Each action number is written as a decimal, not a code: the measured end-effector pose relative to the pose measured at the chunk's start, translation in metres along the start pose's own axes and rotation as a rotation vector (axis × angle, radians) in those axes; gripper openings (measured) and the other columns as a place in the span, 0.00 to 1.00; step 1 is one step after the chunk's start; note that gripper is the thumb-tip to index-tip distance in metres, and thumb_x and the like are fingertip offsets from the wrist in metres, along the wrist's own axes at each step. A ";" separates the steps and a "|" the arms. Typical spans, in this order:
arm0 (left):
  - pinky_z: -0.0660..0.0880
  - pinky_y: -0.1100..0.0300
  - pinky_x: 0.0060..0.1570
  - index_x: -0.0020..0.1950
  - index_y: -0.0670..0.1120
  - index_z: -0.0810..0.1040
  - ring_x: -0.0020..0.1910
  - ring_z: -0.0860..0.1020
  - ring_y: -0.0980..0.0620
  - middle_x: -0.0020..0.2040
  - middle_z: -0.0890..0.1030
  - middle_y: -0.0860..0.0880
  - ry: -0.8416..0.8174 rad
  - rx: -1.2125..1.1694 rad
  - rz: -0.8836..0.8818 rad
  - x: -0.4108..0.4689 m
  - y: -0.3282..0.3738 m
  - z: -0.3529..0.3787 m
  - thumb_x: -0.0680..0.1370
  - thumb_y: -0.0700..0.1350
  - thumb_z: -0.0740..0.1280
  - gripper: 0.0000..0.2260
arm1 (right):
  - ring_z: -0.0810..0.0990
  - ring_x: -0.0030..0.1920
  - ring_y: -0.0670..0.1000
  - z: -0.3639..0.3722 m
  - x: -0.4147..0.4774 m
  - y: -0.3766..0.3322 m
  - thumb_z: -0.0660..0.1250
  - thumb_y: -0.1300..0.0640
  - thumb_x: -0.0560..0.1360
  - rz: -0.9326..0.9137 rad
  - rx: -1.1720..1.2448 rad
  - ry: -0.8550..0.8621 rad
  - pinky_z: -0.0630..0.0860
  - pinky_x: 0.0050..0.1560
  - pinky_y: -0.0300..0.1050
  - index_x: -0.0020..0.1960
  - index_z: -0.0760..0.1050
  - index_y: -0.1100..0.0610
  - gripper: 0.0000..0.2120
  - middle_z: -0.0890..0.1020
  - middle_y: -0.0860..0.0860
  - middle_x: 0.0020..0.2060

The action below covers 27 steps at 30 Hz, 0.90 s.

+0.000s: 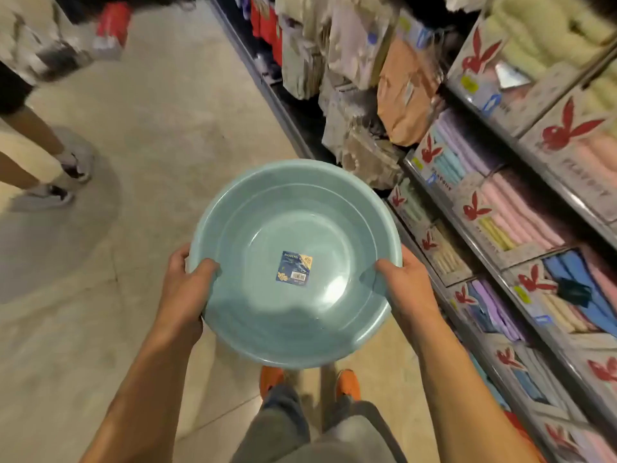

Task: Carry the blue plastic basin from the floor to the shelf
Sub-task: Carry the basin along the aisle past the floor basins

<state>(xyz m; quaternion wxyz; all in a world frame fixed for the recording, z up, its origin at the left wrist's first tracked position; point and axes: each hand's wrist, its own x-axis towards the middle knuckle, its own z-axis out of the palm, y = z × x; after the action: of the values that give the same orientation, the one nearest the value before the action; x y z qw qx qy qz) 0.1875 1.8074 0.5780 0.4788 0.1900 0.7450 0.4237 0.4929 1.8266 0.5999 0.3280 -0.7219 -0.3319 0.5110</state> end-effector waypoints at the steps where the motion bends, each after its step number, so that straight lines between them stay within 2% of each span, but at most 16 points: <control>1: 0.81 0.47 0.40 0.66 0.55 0.74 0.48 0.84 0.41 0.56 0.84 0.45 -0.018 -0.026 0.019 -0.019 0.024 -0.008 0.70 0.43 0.68 0.23 | 0.86 0.47 0.58 -0.005 -0.019 -0.025 0.65 0.63 0.73 -0.035 0.026 -0.020 0.84 0.48 0.60 0.53 0.82 0.45 0.16 0.86 0.52 0.45; 4: 0.81 0.45 0.43 0.65 0.54 0.76 0.45 0.83 0.40 0.56 0.84 0.42 -0.019 -0.105 0.102 -0.067 0.081 -0.032 0.73 0.43 0.66 0.21 | 0.85 0.46 0.57 -0.019 -0.066 -0.090 0.64 0.60 0.76 -0.140 0.062 -0.061 0.83 0.48 0.56 0.54 0.79 0.45 0.13 0.85 0.53 0.46; 6: 0.81 0.41 0.46 0.61 0.54 0.76 0.48 0.84 0.37 0.58 0.84 0.40 0.003 -0.141 0.152 -0.094 0.108 -0.046 0.74 0.43 0.66 0.17 | 0.86 0.46 0.58 -0.030 -0.085 -0.122 0.64 0.58 0.76 -0.211 0.053 -0.090 0.82 0.48 0.56 0.58 0.79 0.48 0.13 0.86 0.54 0.47; 7: 0.81 0.38 0.49 0.60 0.55 0.76 0.51 0.84 0.35 0.58 0.84 0.40 0.019 -0.150 0.169 -0.109 0.118 -0.051 0.74 0.44 0.66 0.15 | 0.86 0.45 0.58 -0.035 -0.093 -0.135 0.64 0.58 0.76 -0.242 0.047 -0.112 0.82 0.47 0.55 0.59 0.79 0.49 0.13 0.86 0.55 0.47; 9: 0.81 0.37 0.50 0.59 0.56 0.77 0.55 0.83 0.32 0.58 0.84 0.40 0.057 -0.177 0.206 -0.138 0.131 -0.061 0.75 0.43 0.66 0.14 | 0.86 0.44 0.57 -0.046 -0.107 -0.158 0.63 0.57 0.77 -0.292 0.043 -0.170 0.81 0.42 0.51 0.58 0.79 0.50 0.12 0.86 0.55 0.46; 12: 0.81 0.36 0.51 0.60 0.56 0.78 0.55 0.84 0.32 0.57 0.85 0.39 0.125 -0.213 0.258 -0.182 0.138 -0.069 0.75 0.42 0.65 0.16 | 0.86 0.45 0.59 -0.062 -0.126 -0.182 0.63 0.56 0.78 -0.347 0.021 -0.252 0.79 0.39 0.47 0.57 0.78 0.51 0.10 0.86 0.56 0.46; 13: 0.81 0.36 0.50 0.60 0.57 0.78 0.53 0.84 0.33 0.56 0.85 0.40 0.143 -0.226 0.271 -0.198 0.137 -0.071 0.75 0.42 0.64 0.16 | 0.86 0.47 0.61 -0.066 -0.133 -0.187 0.63 0.56 0.78 -0.365 0.004 -0.280 0.79 0.41 0.49 0.57 0.78 0.51 0.10 0.86 0.57 0.47; 16: 0.82 0.47 0.41 0.61 0.55 0.79 0.47 0.84 0.38 0.52 0.86 0.42 0.215 -0.299 0.296 -0.240 0.129 -0.081 0.77 0.40 0.63 0.16 | 0.86 0.49 0.63 -0.075 -0.151 -0.198 0.63 0.56 0.78 -0.406 -0.055 -0.383 0.78 0.42 0.50 0.53 0.78 0.49 0.07 0.86 0.59 0.48; 19: 0.79 0.47 0.41 0.59 0.54 0.80 0.44 0.83 0.39 0.50 0.86 0.41 0.297 -0.337 0.266 -0.283 0.108 -0.098 0.74 0.42 0.65 0.16 | 0.81 0.40 0.59 -0.076 -0.168 -0.201 0.63 0.57 0.77 -0.429 -0.120 -0.469 0.72 0.37 0.48 0.52 0.78 0.52 0.07 0.85 0.62 0.46; 22: 0.78 0.45 0.43 0.54 0.55 0.82 0.46 0.84 0.38 0.50 0.87 0.41 0.390 -0.362 0.227 -0.329 0.081 -0.122 0.72 0.44 0.67 0.13 | 0.80 0.37 0.58 -0.064 -0.188 -0.196 0.63 0.57 0.75 -0.451 -0.152 -0.558 0.71 0.34 0.45 0.54 0.80 0.54 0.10 0.84 0.64 0.45; 24: 0.79 0.44 0.44 0.53 0.55 0.83 0.47 0.85 0.38 0.50 0.87 0.42 0.456 -0.371 0.213 -0.359 0.064 -0.136 0.72 0.44 0.67 0.12 | 0.80 0.36 0.58 -0.054 -0.208 -0.190 0.64 0.58 0.76 -0.462 -0.173 -0.624 0.73 0.35 0.45 0.54 0.79 0.54 0.09 0.83 0.60 0.41; 27: 0.78 0.51 0.42 0.52 0.54 0.83 0.44 0.83 0.41 0.46 0.87 0.43 0.584 -0.414 0.210 -0.405 0.039 -0.160 0.75 0.42 0.67 0.10 | 0.79 0.37 0.58 -0.038 -0.244 -0.177 0.64 0.58 0.77 -0.472 -0.192 -0.734 0.73 0.39 0.49 0.52 0.79 0.54 0.07 0.83 0.57 0.38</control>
<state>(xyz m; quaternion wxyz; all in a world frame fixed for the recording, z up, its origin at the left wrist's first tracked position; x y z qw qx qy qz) 0.2329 1.4785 0.8627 0.2284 0.0358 0.7254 0.6484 0.4406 1.7226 0.8807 0.2278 -0.4244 -0.6280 0.6113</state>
